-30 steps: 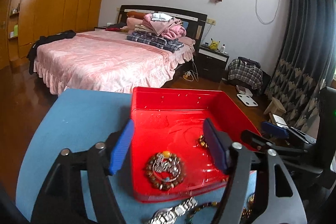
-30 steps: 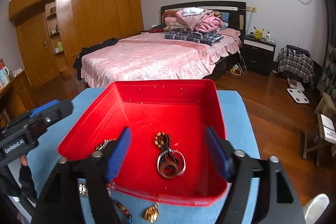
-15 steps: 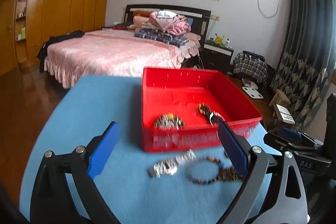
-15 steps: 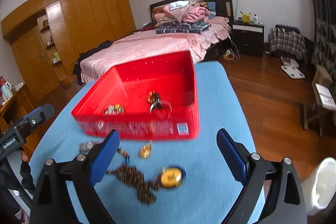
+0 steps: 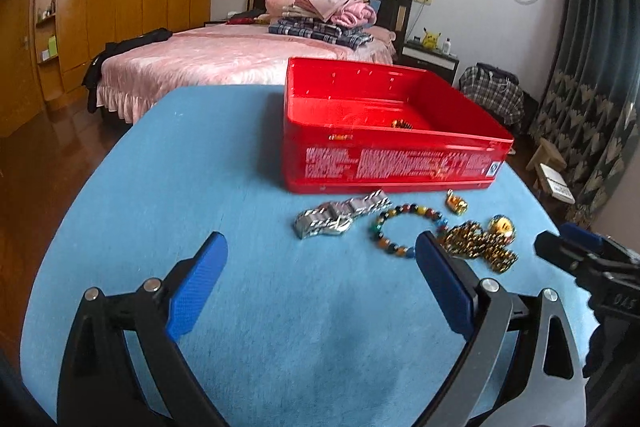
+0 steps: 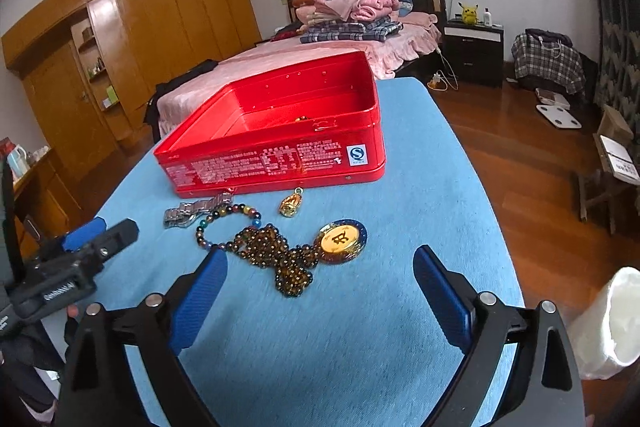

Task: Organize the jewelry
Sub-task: 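Move both grippers back over the remaining jewelry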

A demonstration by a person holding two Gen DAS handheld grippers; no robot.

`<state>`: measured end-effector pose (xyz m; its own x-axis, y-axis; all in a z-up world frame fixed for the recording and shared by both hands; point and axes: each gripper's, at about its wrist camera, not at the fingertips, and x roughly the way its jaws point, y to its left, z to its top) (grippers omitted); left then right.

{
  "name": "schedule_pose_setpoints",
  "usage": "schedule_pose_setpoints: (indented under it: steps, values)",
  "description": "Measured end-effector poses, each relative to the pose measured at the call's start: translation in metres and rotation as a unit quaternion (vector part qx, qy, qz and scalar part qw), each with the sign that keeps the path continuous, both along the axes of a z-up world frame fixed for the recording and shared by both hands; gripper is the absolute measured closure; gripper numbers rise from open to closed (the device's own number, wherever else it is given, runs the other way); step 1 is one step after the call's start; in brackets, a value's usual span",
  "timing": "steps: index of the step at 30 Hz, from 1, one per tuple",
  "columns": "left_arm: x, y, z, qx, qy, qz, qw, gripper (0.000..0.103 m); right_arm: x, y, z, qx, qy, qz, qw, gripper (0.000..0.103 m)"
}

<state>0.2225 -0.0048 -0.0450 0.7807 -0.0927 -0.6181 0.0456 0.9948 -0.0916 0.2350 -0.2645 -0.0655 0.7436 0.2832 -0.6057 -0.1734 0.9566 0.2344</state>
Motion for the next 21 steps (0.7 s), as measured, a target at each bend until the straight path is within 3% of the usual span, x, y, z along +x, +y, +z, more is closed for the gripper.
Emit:
schedule_pose_setpoints:
  steps: [7, 10, 15, 21]
  values:
    - [0.020, 0.014, -0.003, -0.006, 0.014, 0.009, 0.9999, 0.011, -0.002, 0.007, 0.001, 0.002, -0.004, 0.006, 1.000, 0.011]
    - [0.035, 0.022, -0.008, -0.032, 0.035, 0.004, 0.9989, 0.013, 0.001, 0.009, 0.000, 0.003, -0.004, 0.006, 1.000, 0.011]
    - [0.059, 0.024, -0.019, -0.051, 0.071, -0.017, 0.9960, 0.030, 0.006, 0.013, -0.001, 0.002, -0.003, 0.008, 1.000, 0.011]
    - [0.074, 0.014, -0.027, -0.046, 0.093, -0.044, 0.9936, 0.038, 0.014, 0.017, -0.004, -0.002, 0.003, 0.011, 1.000, 0.011]
